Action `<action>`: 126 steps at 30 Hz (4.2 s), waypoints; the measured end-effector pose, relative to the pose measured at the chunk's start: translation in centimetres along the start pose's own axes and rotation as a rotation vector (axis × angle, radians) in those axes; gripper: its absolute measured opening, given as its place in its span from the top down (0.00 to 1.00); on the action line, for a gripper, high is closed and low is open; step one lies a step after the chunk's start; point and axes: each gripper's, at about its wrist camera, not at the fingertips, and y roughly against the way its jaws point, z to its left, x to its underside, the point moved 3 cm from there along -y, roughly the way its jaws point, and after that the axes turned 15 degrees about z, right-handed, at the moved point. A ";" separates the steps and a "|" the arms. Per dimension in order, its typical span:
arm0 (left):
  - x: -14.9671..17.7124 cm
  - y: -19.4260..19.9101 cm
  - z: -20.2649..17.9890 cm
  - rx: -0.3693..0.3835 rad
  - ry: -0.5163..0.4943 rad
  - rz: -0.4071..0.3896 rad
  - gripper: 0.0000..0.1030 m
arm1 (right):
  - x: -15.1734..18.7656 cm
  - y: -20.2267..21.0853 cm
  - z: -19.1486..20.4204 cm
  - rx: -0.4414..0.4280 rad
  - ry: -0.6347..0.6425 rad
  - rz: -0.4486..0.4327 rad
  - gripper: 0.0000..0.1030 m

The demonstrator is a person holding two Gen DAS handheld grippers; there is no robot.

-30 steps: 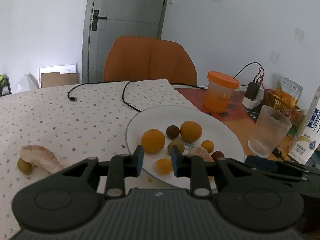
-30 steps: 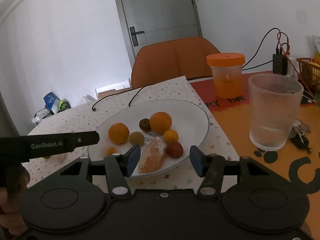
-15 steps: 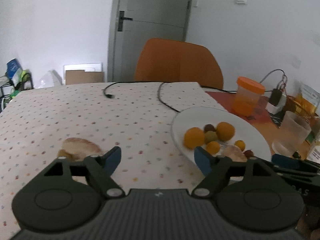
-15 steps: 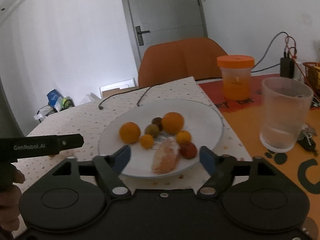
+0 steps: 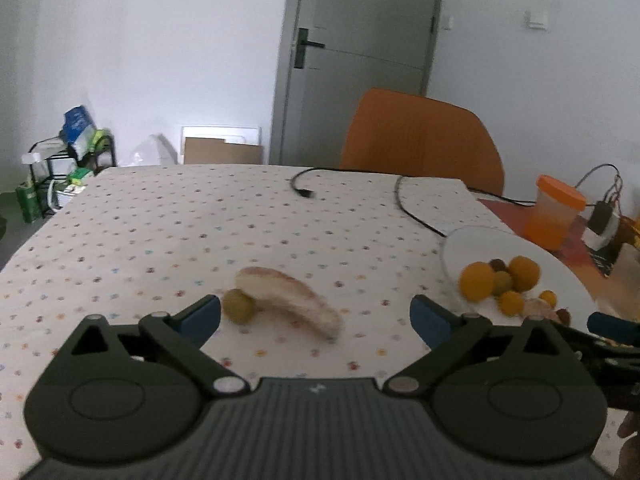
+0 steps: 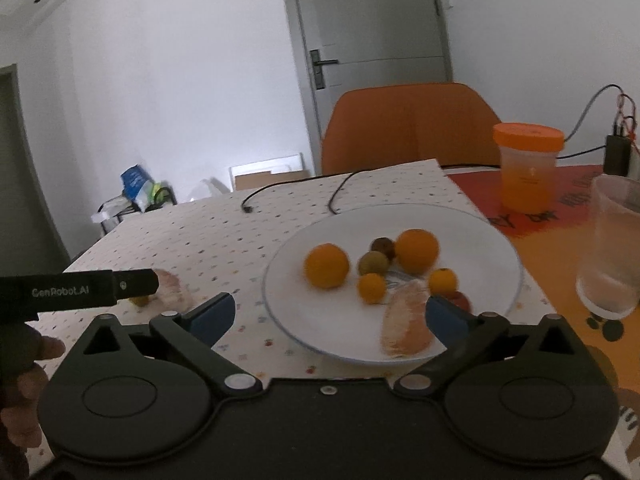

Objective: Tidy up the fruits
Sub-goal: 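Move both tools back toward the last kiwi and pale bread piece, then grasp the pale bread piece with the right gripper while the left gripper grasps the kiwi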

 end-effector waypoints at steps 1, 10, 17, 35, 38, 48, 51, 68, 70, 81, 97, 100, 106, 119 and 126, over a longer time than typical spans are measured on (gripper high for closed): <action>0.0 0.1 0.4 -0.002 0.006 -0.001 0.02 | 0.0 -0.1 0.4 -0.002 0.006 0.000 0.00; 0.2 0.7 3.2 -0.026 0.040 -0.007 0.02 | -0.4 -0.7 2.7 -0.023 0.043 0.006 0.00; 0.6 0.9 4.7 -0.056 0.067 0.028 0.02 | -1.1 -0.9 4.4 -0.071 0.060 0.014 0.00; 1.1 2.1 9.0 -0.063 0.126 0.013 0.02 | -2.3 -3.2 8.7 -0.168 0.153 0.057 0.00; 1.2 2.1 9.3 -0.056 0.132 0.012 0.02 | -2.6 -3.5 9.2 -0.167 0.169 0.063 0.01; 1.2 1.7 10.4 -0.050 0.147 0.003 0.02 | -3.5 -5.2 10.4 -0.177 0.204 0.100 0.19; 1.2 1.4 10.8 -0.053 0.155 0.009 0.02 | -3.7 -5.9 10.8 -0.181 0.215 0.115 0.22; 0.9 -0.2 11.2 -0.046 0.163 0.024 0.03 | -4.5 -9.3 12.3 -0.194 0.275 0.178 0.40; 0.9 -0.4 11.2 -0.045 0.162 0.026 0.03 | -4.6 -9.6 12.4 -0.200 0.274 0.183 0.42; 0.8 -1.2 10.9 -0.030 0.156 0.036 0.04 | -4.6 -10.5 12.7 -0.222 0.301 0.189 0.59; 0.6 -2.0 10.0 -0.022 0.141 0.037 0.04 | -4.3 -10.4 11.7 -0.258 0.255 0.166 0.84; 0.6 -2.0 10.0 -0.023 0.140 0.032 0.04 | -4.3 -10.2 11.8 -0.249 0.266 0.147 0.55; 0.7 -2.1 10.0 -0.014 0.137 0.031 0.07 | -3.7 -11.1 12.7 -0.252 0.296 0.182 0.54; 0.5 -2.6 8.8 0.004 0.099 0.042 0.16 | -3.4 -10.6 12.4 -0.250 0.308 0.193 0.70; 0.1 -3.7 7.7 0.018 0.079 0.065 0.30 | -4.3 -9.0 11.4 -0.254 0.284 0.146 0.70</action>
